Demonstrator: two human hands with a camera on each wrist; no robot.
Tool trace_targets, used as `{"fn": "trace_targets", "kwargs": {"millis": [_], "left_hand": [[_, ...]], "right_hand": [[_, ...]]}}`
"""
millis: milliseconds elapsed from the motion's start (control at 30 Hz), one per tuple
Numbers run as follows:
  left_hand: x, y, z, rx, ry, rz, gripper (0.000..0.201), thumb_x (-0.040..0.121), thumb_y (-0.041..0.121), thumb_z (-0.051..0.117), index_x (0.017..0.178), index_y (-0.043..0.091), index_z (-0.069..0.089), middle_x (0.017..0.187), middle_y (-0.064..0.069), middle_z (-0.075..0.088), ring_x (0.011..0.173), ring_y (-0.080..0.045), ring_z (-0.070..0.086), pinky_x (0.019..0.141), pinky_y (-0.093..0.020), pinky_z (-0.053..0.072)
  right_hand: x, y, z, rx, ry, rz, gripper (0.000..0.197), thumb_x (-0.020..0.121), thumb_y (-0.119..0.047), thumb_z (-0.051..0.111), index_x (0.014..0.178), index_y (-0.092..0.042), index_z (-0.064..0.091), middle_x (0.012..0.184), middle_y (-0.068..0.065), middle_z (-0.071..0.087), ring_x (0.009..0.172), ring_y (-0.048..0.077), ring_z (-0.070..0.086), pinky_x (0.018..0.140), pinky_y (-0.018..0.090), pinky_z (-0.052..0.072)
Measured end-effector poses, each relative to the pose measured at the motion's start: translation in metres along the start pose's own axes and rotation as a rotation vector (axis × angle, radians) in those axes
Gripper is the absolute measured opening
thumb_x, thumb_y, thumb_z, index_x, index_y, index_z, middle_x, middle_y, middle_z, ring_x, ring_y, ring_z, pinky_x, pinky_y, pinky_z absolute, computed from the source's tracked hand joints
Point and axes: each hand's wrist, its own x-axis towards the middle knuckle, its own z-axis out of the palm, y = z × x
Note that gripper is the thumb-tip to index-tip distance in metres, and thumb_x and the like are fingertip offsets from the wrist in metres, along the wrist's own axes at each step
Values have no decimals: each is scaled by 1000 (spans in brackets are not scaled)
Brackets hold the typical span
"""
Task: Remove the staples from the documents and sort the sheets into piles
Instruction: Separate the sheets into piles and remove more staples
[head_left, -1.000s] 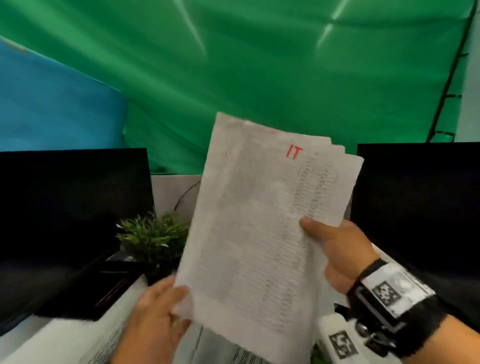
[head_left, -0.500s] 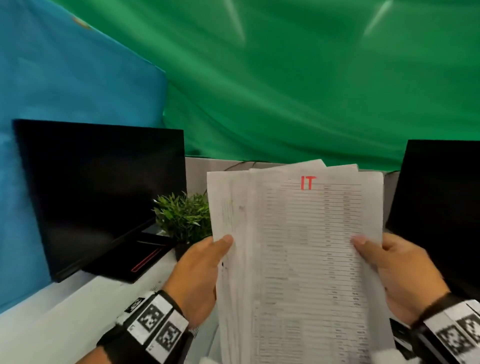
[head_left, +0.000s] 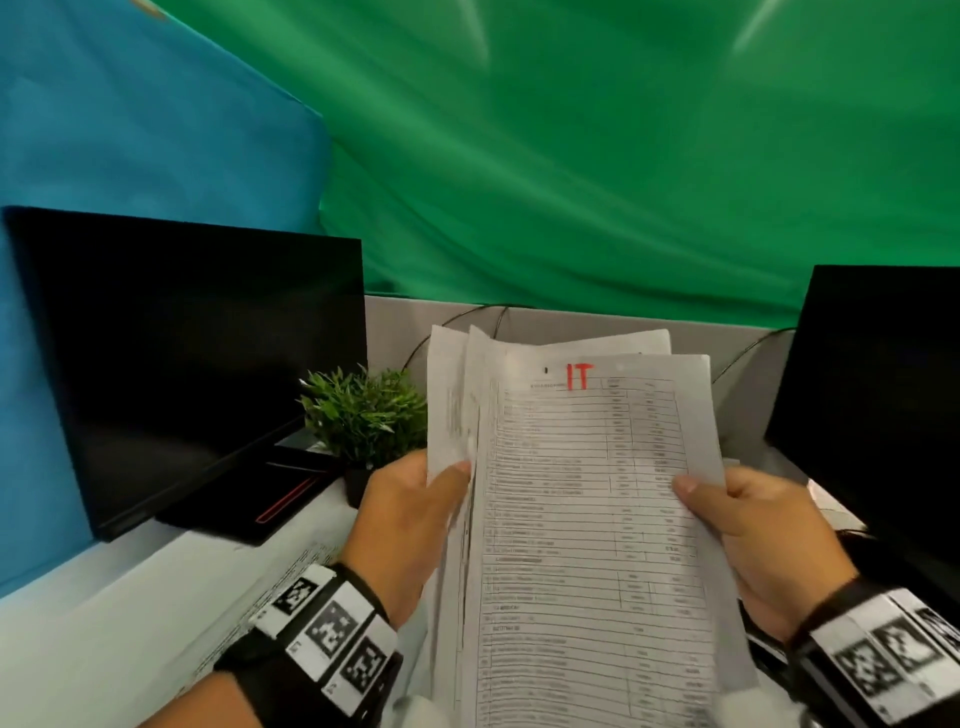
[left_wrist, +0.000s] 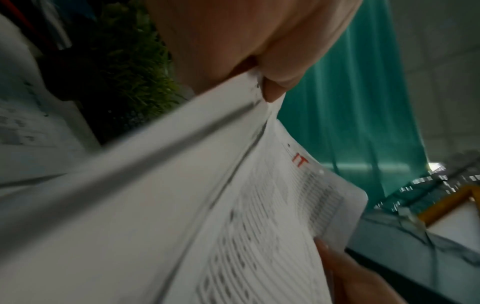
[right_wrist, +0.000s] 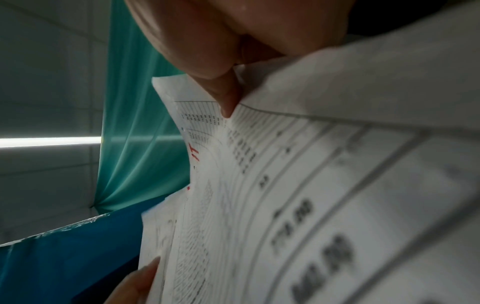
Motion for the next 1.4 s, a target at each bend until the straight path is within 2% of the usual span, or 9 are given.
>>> {"fn": "trace_targets", "kwargs": {"millis": [267,400,567,733,867,1033,1200,1333,1400], "left_hand": [[0,3,-6,-109,23,-131,29,105,24,51,108,9,75,107,-17,77,103,-36,72,92,-51,58],[-3,-4,-4,-87,-17,-164,32,105,23,49,98,6,75,90,-9,78,80,-20,74,69,-31,57],[-1,-2,-6,-113,-28,-198,41,103,32,50,81,10,77,81,-12,75,66,-23,71,63,-33,54],[-3,0,-3,-132,-122,-52,40,105,41,46,116,12,71,98,-5,76,83,-21,73,70,-35,57],[2,11,5,291,154,241,18,98,22,64,115,19,70,109,6,77,99,-13,74,85,-37,62],[7,35,9,97,165,431,26,105,17,52,126,6,62,120,-2,74,108,-15,72,90,-36,61],[-5,-4,-6,183,235,334,12,102,19,50,104,11,59,89,4,68,76,-8,65,62,-24,54],[-7,-10,-1,158,210,284,17,97,21,50,103,13,63,100,-10,74,91,-32,71,76,-48,61],[0,0,7,137,208,285,23,100,17,49,113,4,63,109,-12,74,101,-33,70,81,-46,62]], "right_hand": [[1,7,-2,63,18,6,16,95,-11,60,105,-3,71,99,16,77,90,39,74,87,57,56],[10,15,3,179,-53,144,25,99,-13,55,121,-8,66,114,15,74,105,39,70,97,60,51],[14,21,9,198,-110,216,28,100,-12,54,126,-9,63,116,15,73,110,39,68,102,60,47],[14,17,20,142,32,87,22,94,-9,64,116,-5,62,114,18,73,100,36,72,91,57,55],[5,-11,30,239,-4,-151,35,88,1,66,121,-5,58,111,13,75,101,33,73,90,53,56],[-8,-40,42,246,-75,-388,19,87,2,69,102,-9,71,109,13,75,102,33,72,90,52,57],[-22,10,31,112,-123,-314,26,86,1,70,108,-12,70,114,7,75,107,28,71,94,51,56],[-27,23,37,133,-120,-295,30,84,7,71,109,-8,70,115,14,74,107,33,70,95,54,55],[-22,12,43,163,-119,-314,28,84,8,71,110,-4,70,114,17,73,107,35,70,93,55,55]]}}
